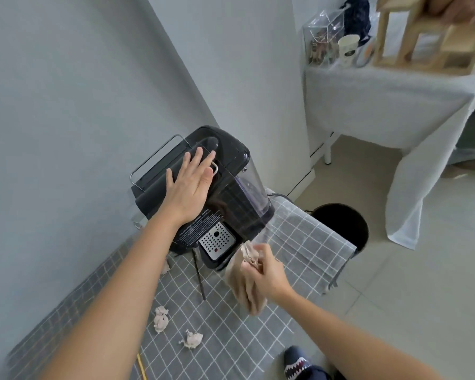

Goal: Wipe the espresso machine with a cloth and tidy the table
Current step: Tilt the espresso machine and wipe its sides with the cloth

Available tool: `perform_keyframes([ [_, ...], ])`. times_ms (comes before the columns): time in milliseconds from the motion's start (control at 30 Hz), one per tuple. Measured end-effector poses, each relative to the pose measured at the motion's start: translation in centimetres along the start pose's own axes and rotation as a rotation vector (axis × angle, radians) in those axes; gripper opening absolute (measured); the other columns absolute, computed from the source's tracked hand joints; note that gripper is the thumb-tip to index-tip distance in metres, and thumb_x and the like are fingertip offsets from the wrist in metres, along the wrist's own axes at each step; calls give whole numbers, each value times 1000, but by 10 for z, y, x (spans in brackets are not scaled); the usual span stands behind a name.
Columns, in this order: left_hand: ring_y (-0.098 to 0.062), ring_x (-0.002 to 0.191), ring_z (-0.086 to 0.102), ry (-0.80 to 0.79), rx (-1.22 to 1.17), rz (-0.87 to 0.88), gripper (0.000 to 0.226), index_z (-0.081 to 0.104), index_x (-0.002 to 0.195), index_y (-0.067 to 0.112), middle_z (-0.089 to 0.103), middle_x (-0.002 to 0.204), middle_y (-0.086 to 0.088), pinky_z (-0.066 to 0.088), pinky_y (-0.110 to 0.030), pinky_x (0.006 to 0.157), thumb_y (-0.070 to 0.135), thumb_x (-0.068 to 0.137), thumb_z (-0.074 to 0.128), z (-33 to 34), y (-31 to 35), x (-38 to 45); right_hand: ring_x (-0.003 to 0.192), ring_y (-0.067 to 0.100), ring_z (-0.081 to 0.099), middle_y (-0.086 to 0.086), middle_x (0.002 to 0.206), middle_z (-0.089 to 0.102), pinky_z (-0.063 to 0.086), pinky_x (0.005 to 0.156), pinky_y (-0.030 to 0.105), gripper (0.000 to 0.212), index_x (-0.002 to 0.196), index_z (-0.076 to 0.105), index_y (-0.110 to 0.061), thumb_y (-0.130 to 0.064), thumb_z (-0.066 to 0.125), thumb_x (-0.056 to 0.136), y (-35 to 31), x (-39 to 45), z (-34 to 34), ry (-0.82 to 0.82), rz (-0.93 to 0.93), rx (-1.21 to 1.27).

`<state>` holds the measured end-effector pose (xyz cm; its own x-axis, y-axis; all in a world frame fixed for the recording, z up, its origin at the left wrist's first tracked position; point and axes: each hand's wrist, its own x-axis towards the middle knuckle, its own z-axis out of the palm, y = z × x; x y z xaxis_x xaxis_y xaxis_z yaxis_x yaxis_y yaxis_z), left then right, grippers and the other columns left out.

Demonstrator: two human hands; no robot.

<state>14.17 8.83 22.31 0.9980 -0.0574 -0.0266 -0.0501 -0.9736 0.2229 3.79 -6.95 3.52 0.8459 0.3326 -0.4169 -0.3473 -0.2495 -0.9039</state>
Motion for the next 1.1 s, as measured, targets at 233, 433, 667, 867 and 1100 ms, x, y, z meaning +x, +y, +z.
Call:
perform_keyframes([
  [233, -9, 145, 17, 200, -68, 2, 51, 51, 136, 22, 43, 147, 9, -15, -54, 111, 43, 101, 19, -6, 4, -8, 108, 16, 60, 3, 126, 62, 48, 84, 23, 24, 120, 59, -14, -15, 58, 97, -40, -9, -37, 77, -78, -279],
  [433, -22, 86, 68, 564, -187, -67, 30, 73, 87, 16, 75, 89, 0, 35, -55, 104, 31, 93, 48, -43, -28, 2, 57, 7, 68, 0, 73, 70, 50, 52, 14, 12, 86, 65, -16, -22, 60, 96, -161, -21, -43, 202, -326, -99],
  [667, -27, 112, 60, 348, -175, -262, 28, 68, 113, 10, 69, 117, -8, 44, -33, 97, 18, 95, 49, -61, -104, 40, 43, 13, 61, 6, 65, 69, 44, 41, 22, 27, 88, 68, -4, -28, 59, 96, -218, -1, -16, 188, -98, 94],
  [867, -26, 89, 65, 190, -251, -286, 19, 73, 100, 7, 72, 95, -11, 47, -29, 85, 14, 91, 57, -61, -116, 71, 45, 15, 58, 6, 59, 65, 42, 41, 21, 27, 77, 65, -1, -17, 57, 97, -222, 10, -7, 178, -12, 301],
  [1100, -22, 86, 63, 132, -295, -336, 23, 74, 92, 3, 73, 93, -9, 37, -20, 74, 15, 92, 55, -70, -119, 80, 42, 9, 52, 1, 51, 58, 43, 45, 21, 30, 71, 62, -5, -14, 53, 98, -229, 27, -14, 212, -11, 263],
])
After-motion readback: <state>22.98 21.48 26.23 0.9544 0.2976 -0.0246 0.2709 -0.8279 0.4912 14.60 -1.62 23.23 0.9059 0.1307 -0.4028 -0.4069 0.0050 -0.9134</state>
